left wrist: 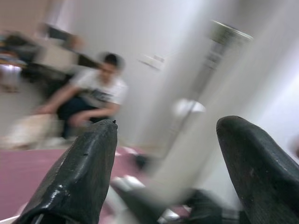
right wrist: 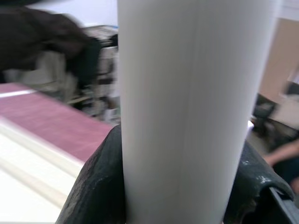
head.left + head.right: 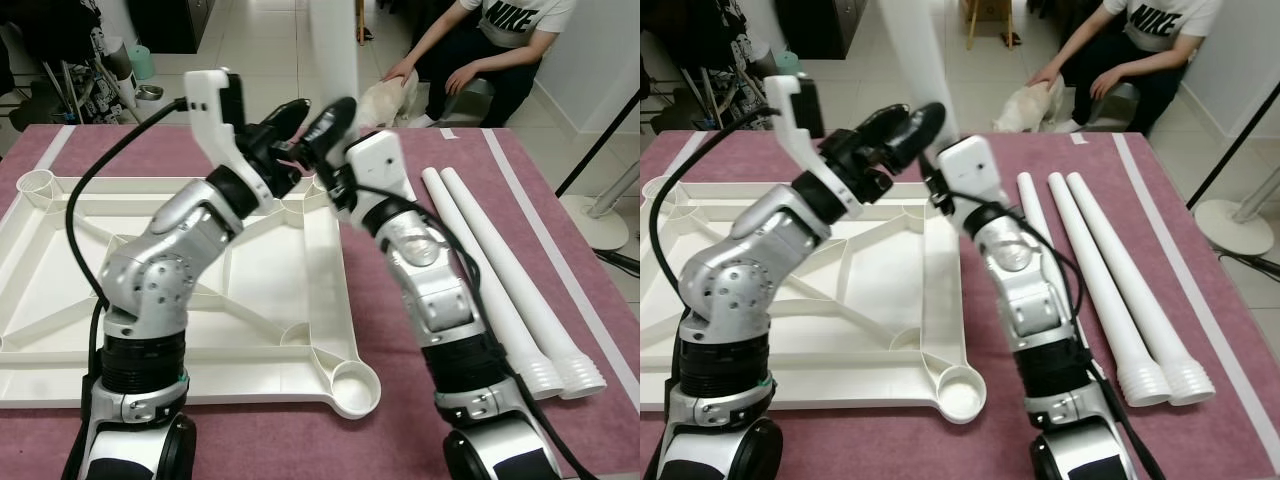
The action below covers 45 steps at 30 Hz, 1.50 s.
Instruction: Building children table
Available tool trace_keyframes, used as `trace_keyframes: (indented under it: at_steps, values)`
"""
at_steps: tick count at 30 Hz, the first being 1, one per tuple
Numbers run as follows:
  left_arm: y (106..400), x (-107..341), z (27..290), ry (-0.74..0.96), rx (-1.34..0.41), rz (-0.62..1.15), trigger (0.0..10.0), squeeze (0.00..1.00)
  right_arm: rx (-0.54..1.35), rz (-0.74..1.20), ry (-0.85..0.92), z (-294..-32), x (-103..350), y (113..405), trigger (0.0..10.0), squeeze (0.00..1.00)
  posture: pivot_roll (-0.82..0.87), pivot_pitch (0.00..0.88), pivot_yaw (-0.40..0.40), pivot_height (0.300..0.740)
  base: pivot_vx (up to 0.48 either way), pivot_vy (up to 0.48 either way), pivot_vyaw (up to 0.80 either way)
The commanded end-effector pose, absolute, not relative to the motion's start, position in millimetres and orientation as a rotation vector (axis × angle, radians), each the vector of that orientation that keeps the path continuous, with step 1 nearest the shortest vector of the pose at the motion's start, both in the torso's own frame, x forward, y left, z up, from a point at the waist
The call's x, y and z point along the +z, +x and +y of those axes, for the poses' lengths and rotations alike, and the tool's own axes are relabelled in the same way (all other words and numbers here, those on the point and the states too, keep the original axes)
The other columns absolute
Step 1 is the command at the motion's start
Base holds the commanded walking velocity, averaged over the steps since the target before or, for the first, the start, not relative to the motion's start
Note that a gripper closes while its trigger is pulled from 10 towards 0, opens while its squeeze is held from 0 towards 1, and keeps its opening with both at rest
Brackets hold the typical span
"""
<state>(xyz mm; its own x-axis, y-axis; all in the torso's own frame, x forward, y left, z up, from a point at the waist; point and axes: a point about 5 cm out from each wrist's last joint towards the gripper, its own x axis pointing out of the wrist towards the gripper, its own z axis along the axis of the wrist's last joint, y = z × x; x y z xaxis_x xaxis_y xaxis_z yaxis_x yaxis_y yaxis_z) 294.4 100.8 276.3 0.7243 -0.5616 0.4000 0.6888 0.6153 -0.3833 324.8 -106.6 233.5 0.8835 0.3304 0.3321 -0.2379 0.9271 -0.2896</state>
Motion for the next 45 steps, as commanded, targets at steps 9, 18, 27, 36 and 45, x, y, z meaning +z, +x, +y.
trace_keyframes:
  at_steps: [9, 18, 27, 36, 45]
  values:
    - [301.0, 243.9, 128.4, -0.078, -0.547, -0.153, 10.0, 0.00, 0.208, -0.397, -0.212, -137.8, 236.1, 320.7, 10.0, 0.00, 0.03, 0.000, 0.074, 0.740, 0.000, 0.000, 0.00]
    - [252.5, 175.2, 130.5, 0.460, -0.953, 0.162, 10.0, 0.00, 0.221, -0.429, -0.165, -139.6, 237.8, 312.9, 10.0, 0.00, 0.04, 0.000, 0.072, 0.740, 0.000, 0.000, 0.00]
    - [223.6, 139.3, 138.8, 0.530, -1.109, 0.314, 10.0, 0.00, 0.240, -0.437, -0.157, -133.3, 239.9, 313.7, 10.0, 0.00, 0.04, 0.000, 0.065, 0.740, 0.000, 0.000, 0.00]
    - [226.6, 123.8, 138.4, 0.623, -1.151, 0.327, 10.0, 0.00, 0.267, -0.437, -0.149, -127.8, 240.3, 314.9, 10.0, 0.00, 0.03, 0.000, 0.062, 0.740, 0.000, 0.000, 0.00]
    - [228.1, 114.4, 122.9, 0.630, -1.197, 0.307, 10.0, 0.00, 0.270, -0.442, -0.149, -126.4, 241.5, 314.0, 10.0, 0.00, 0.03, 0.000, 0.069, 0.740, 0.000, 0.000, 0.00]
